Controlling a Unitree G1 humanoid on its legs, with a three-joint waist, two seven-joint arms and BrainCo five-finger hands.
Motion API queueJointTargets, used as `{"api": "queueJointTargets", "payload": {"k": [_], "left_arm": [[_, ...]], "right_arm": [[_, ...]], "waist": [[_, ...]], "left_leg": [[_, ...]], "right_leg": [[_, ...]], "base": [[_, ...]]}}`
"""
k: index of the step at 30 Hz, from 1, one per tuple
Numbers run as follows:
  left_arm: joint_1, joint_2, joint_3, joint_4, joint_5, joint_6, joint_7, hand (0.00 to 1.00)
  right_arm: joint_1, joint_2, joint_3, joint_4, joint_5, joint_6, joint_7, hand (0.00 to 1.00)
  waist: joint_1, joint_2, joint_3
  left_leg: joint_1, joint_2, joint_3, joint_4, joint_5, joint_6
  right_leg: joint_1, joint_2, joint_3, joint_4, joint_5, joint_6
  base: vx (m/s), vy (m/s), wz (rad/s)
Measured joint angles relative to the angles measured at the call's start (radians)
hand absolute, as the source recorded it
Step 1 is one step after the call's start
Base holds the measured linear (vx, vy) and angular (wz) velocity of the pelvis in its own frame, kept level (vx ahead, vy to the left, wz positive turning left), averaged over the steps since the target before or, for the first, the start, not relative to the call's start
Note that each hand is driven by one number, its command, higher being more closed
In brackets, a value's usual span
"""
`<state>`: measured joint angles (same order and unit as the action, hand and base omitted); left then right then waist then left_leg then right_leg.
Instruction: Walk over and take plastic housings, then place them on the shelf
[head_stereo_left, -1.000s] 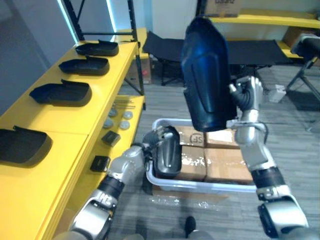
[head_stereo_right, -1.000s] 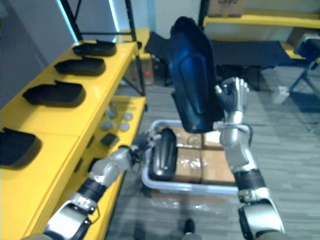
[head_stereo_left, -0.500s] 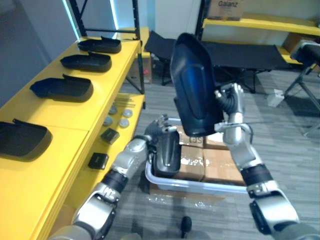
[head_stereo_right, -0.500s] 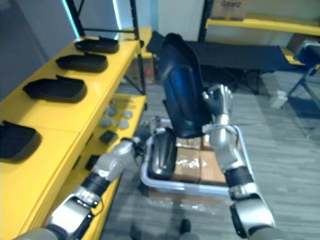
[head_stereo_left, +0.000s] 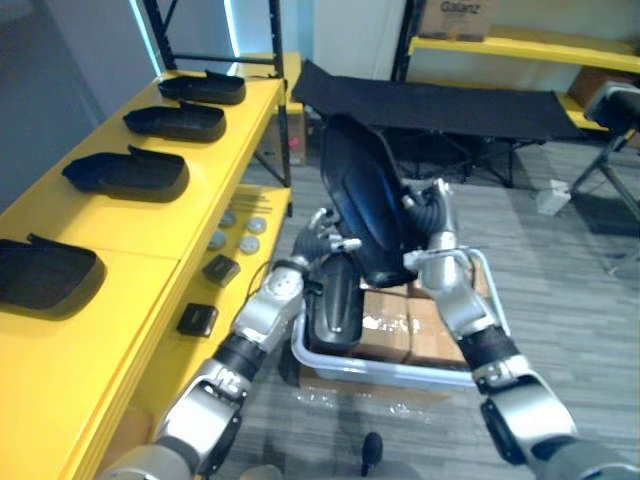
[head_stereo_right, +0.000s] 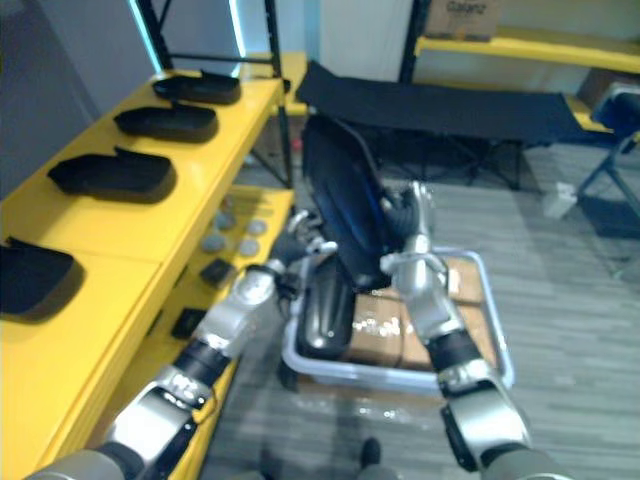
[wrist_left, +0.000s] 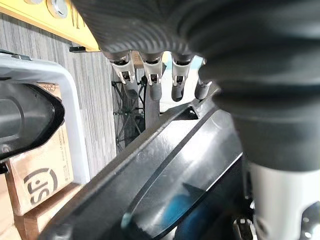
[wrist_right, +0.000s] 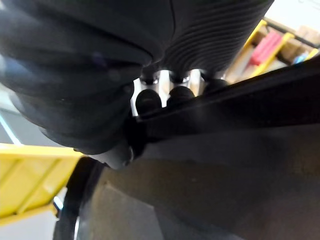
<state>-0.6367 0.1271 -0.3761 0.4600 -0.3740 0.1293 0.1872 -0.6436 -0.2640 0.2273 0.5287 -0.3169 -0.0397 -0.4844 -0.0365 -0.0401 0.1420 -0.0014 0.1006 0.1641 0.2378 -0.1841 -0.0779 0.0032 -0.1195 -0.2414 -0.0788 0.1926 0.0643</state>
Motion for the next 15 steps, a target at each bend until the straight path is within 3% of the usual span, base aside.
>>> {"api": "queueJointTargets", "payload": {"k": [9,15], "left_arm": [[-0.003,-0.019,-0.02,0.051,-0.003,-0.002,0.02,0.0],[-0.006,-0.021,-0.039,0.097,-0.004,-0.019,0.047,0.0]], "right_arm": [[-0.003,0.023,0.022,0.036,0.032,0.002,-0.021,1.0],[-0.032,0.041,0.043,0.056,0.04,0.04,-0.022,1.0]], "waist": [[0.004,-0.006,0.002],[0.009,-0.019,0.009]], "left_leg": [[0.001,0.001,0.0,0.0,0.0,0.0],[0.001,0.001,0.001,0.002,0.0,0.0]], "right_leg": [[0.001,0.0,0.0,0.0,0.0,0.0],[0.001,0.0,0.001,0.0,0.001,-0.001]], "base": [[0.0,0.0,0.0],[0.0,0.0,0.0]]}}
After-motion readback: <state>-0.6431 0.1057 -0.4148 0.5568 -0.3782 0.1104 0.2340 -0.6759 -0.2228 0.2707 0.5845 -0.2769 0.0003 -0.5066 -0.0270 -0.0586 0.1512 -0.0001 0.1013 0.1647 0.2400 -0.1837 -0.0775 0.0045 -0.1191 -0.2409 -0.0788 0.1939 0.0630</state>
